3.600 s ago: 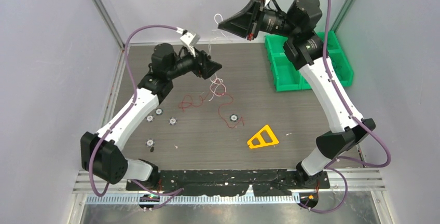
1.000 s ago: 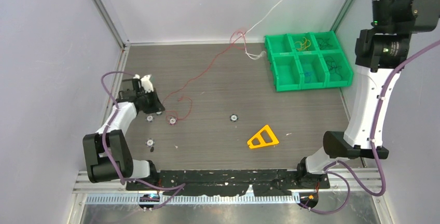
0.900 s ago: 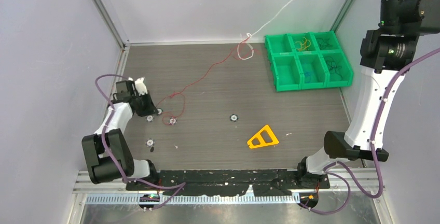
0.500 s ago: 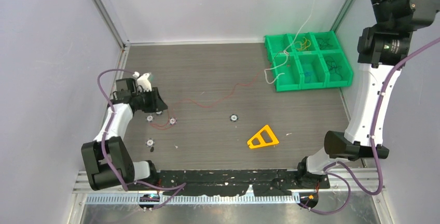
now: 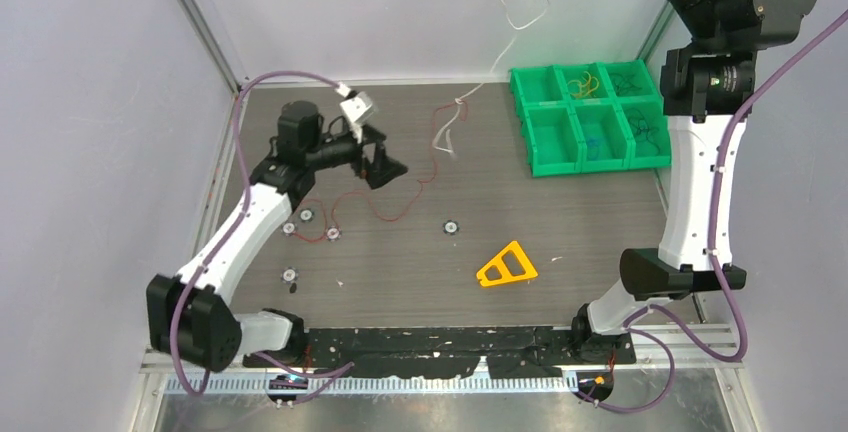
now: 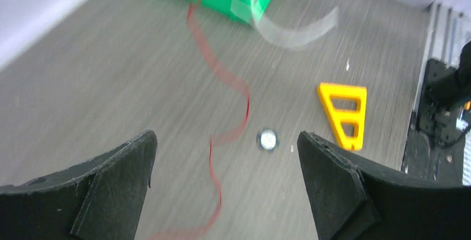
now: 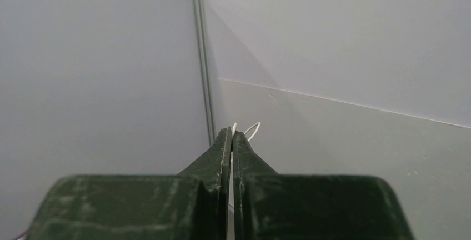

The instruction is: Untangle the cables

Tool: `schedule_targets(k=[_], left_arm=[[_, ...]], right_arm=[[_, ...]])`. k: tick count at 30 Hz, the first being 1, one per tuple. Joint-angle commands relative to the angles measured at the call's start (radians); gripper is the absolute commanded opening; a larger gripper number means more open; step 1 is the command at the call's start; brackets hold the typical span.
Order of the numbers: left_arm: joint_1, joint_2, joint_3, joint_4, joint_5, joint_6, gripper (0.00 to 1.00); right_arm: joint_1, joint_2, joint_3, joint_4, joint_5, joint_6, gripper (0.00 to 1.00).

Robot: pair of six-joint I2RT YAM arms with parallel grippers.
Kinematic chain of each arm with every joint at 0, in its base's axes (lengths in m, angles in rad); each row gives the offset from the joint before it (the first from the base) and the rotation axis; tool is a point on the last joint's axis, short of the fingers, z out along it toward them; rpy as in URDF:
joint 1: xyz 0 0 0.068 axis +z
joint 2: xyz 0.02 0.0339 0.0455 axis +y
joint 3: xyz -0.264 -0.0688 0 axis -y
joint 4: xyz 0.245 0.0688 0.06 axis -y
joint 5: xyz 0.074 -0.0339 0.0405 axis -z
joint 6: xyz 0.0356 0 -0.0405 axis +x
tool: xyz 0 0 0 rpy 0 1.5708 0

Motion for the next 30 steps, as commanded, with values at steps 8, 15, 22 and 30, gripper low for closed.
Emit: schedule_targets(k=[8,15,22,30], left_arm=[[-0.215,0.381,0.395,0.254,-0.031,-0.009,1.00],[-0.236,0.513,0.473,0.218,0.016,0.026,0.14],[-0.229,0.450,0.326,0.239,0.148,0.043,0.78],[-0.254,0.489,0.309,0.248,0.150,-0.058,0.79]], right_arm=[[0.110,-0.012,0.047,0.133,-0.028,0.130,0.05],[0.111,-0.024,0.055,0.118,-0.014,0.108,0.05],[0.081,-0.022,0.079,0.114,0.004,0.109,0.05],[0.082,-0.021,0.076,0.126,0.003,0.126,0.05]])
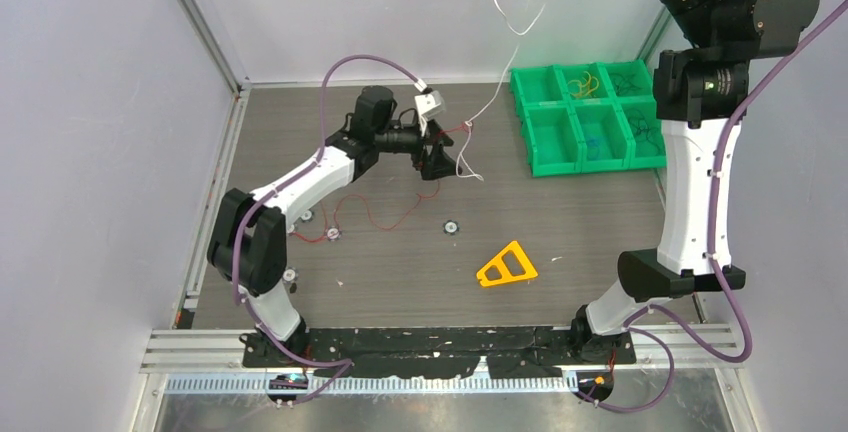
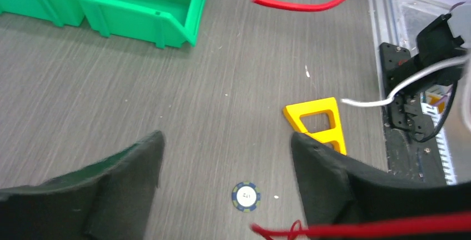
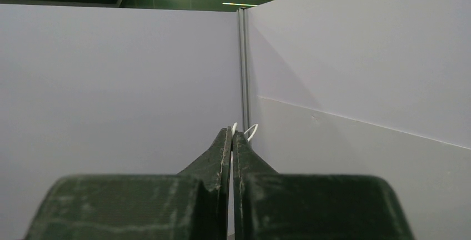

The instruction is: Untangle the cables

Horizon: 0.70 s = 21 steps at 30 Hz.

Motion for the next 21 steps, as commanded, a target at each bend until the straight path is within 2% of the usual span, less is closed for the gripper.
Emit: schedule_targets(k=[1,2,3,4,9,15,21], left_arm=[[-0.008,0.005,0.018,0.038,0.003,-0.080,0.62],[-0.003,0.018,0.028,0.010,-0.019,-0.084,0.44],[0.012,0.027,0.029,-0.011,-0.031,-0.118,0.16],[0.024,0.027,0.021,-0.043,-0.057,-0.133,0.01],[0.125,-0.013,-0.117,-0.207,-0.161,-0.193,0.00],[0.230,-0.011,-0.228,-0.377,-0.239,-0.201,0.00],[0.261,-0.026,-0.235,-0.356,-0.238,-0.212,0.00]], right_arm=[[-0.002,-0.023,0.031,0.029,0.018,0.014,0.05],[-0.005,-0.024,0.032,0.027,0.026,0.002,0.05],[-0.007,-0.026,0.035,0.022,0.030,-0.011,0.05],[-0.014,-0.027,0.036,0.011,0.047,-0.019,0.05],[-0.070,-0.044,0.043,-0.019,0.163,-0.121,0.06],[-0.217,0.002,0.117,-0.021,0.281,-0.154,0.05],[-0.232,0.008,0.049,-0.015,0.262,-0.177,0.05]])
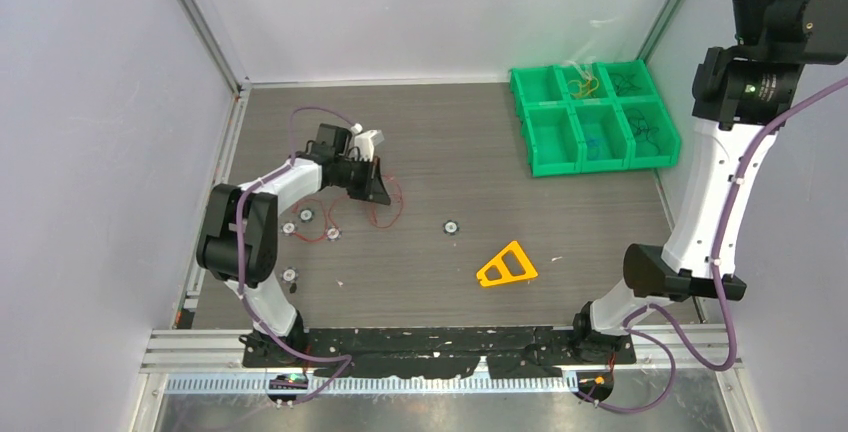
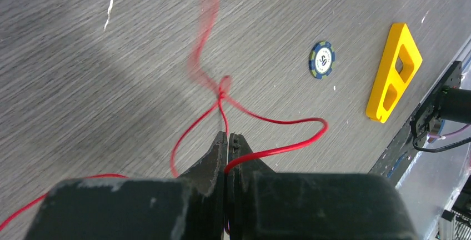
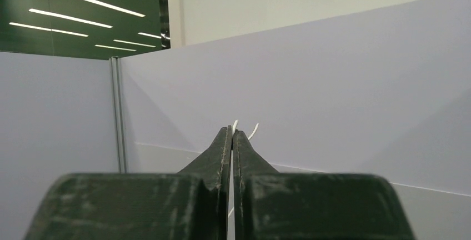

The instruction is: Untangle the cables

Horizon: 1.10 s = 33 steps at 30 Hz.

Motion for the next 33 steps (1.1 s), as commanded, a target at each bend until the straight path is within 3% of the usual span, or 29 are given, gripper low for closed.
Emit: schedule_targets(k=[1,2,5,6,9,19,33], left_arm=[[0.000,-0.045,0.029,0.010,-0.001,-0.016,0.00],[0.000,-0.052,0.039,0.010,0.017,-0.009,0.12],[0.000,-0.088,0.075,0.008,0.036,0.000,0.65],[0.000,-0.106,0.084,0.011,0.042,0.004,0.76],[-0.001,-0.167,0.110,0.015,0.076,0.025,0.96],[0.000,-0.314,0.151,-0.047,0.100,0.104,1.00],[0.001,-0.307,0.148,-0.041,0.047,0.129,0.99]], right_arm=[[-0.001,-0.005,-0.064,0.022,0.014,-0.045,0.05],[-0.001,-0.005,-0.076,0.017,0.012,-0.056,0.05],[-0.001,-0.002,-0.146,0.008,0.005,-0.123,0.05],[-0.001,0.002,-0.161,0.008,0.000,-0.138,0.05],[-0.001,0.008,-0.234,0.009,-0.001,-0.210,0.05],[-0.002,0.145,-0.235,0.027,0.007,-0.227,0.05],[0.006,0.186,-0.211,-0.008,-0.086,-0.192,0.05]])
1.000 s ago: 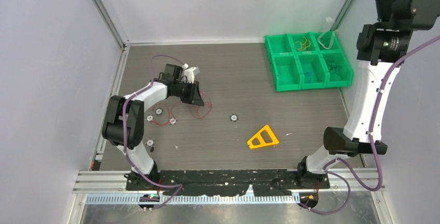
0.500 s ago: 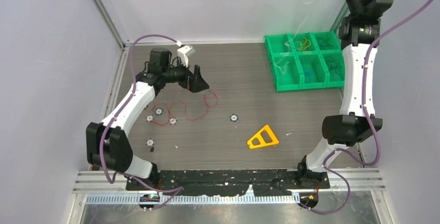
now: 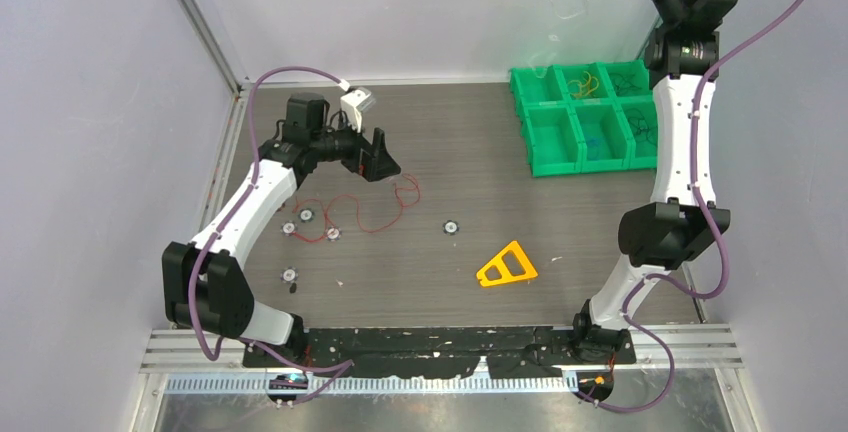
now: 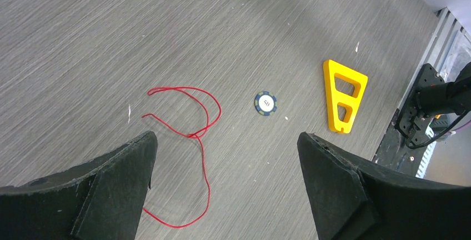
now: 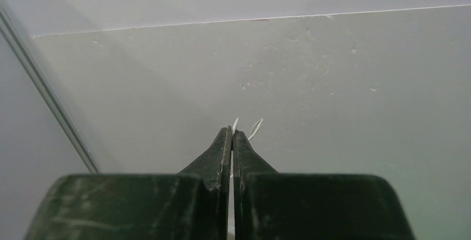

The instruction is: Untangle the cables

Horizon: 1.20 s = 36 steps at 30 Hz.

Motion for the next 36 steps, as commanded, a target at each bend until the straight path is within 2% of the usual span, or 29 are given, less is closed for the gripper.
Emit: schedule_targets(k=[1,8,17,21,24,36], left_arm=[[0.001,0.003,0.023,0.010,-0.008,0.008,1.00],[0.000,0.013,0.022,0.033,0.004,-0.002,0.99],[0.000,0.000,0.015,0.034,0.000,-0.003,1.00],[0.000,0.000,0.017,0.034,0.002,-0.002,1.00],[0.000,0.003,0.025,0.029,0.001,-0.003,1.00],[0.001,0.011,0.039,0.018,-0.009,-0.001,1.00]], right_arm=[[0.005,-0.017,0.062,0.016,-0.038,0.002,0.05],[-0.012,-0.094,-0.027,-0.038,-0.071,-0.084,0.06],[-0.028,-0.258,-0.409,-0.019,-0.106,-0.156,0.05],[-0.027,-0.271,-0.486,0.018,-0.099,-0.198,0.05],[-0.026,-0.233,-0.465,0.034,-0.097,-0.193,0.05],[-0.027,-0.054,-0.138,0.021,-0.095,-0.164,0.05]])
